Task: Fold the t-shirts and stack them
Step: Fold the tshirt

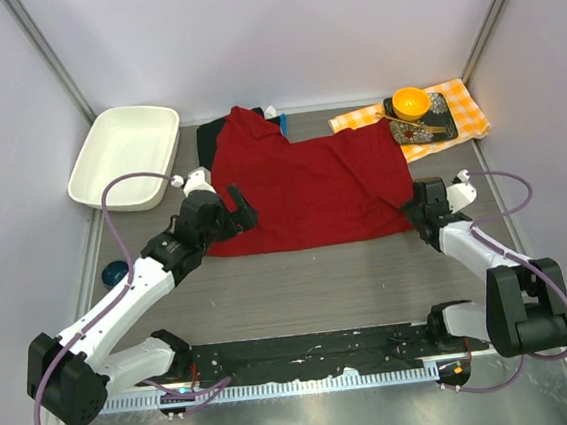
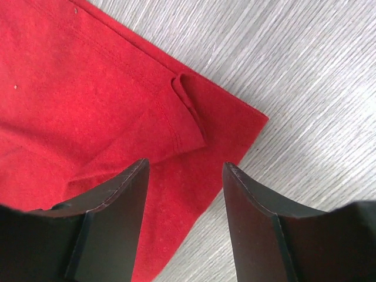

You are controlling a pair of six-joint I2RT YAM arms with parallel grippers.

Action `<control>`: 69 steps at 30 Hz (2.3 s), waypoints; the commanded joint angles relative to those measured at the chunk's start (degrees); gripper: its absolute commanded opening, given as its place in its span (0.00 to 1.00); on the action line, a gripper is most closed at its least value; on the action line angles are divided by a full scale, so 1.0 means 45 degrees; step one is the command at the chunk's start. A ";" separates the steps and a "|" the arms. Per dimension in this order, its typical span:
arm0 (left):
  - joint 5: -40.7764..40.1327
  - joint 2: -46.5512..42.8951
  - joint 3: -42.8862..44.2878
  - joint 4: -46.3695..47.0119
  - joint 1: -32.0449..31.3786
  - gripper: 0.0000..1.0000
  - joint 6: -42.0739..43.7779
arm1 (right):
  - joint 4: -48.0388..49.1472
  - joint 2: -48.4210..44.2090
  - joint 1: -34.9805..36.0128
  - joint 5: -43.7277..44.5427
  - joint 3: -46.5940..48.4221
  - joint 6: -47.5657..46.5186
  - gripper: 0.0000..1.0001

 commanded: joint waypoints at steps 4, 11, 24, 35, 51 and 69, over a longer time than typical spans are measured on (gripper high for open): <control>-0.0056 0.0026 0.0209 0.0283 -0.0067 0.98 0.0331 | 0.1799 0.0377 -0.0485 -0.0760 -0.0215 0.0792 0.56; -0.0134 0.0183 0.0268 0.0186 -0.0067 0.97 0.0370 | 0.2599 0.1373 -0.0524 -0.1288 -0.0215 0.1105 0.49; -0.0213 0.0476 0.0229 0.0146 -0.0067 0.96 0.0409 | 0.2717 0.1531 -0.0719 -0.1055 -0.0137 0.0891 0.33; -0.0271 0.0613 0.0307 0.0146 -0.0067 0.96 0.0468 | 0.2698 0.1921 -0.0856 -0.1054 0.0389 0.0598 0.01; -0.0603 0.0515 0.0209 0.0029 -0.0067 0.96 0.0468 | 0.3244 0.4947 -0.0856 -0.1620 0.3437 -0.0613 0.54; -0.0624 0.1880 -0.1294 0.3010 -0.0535 0.98 0.0136 | -0.0623 0.0514 0.0197 -0.2751 0.3399 -0.3541 0.97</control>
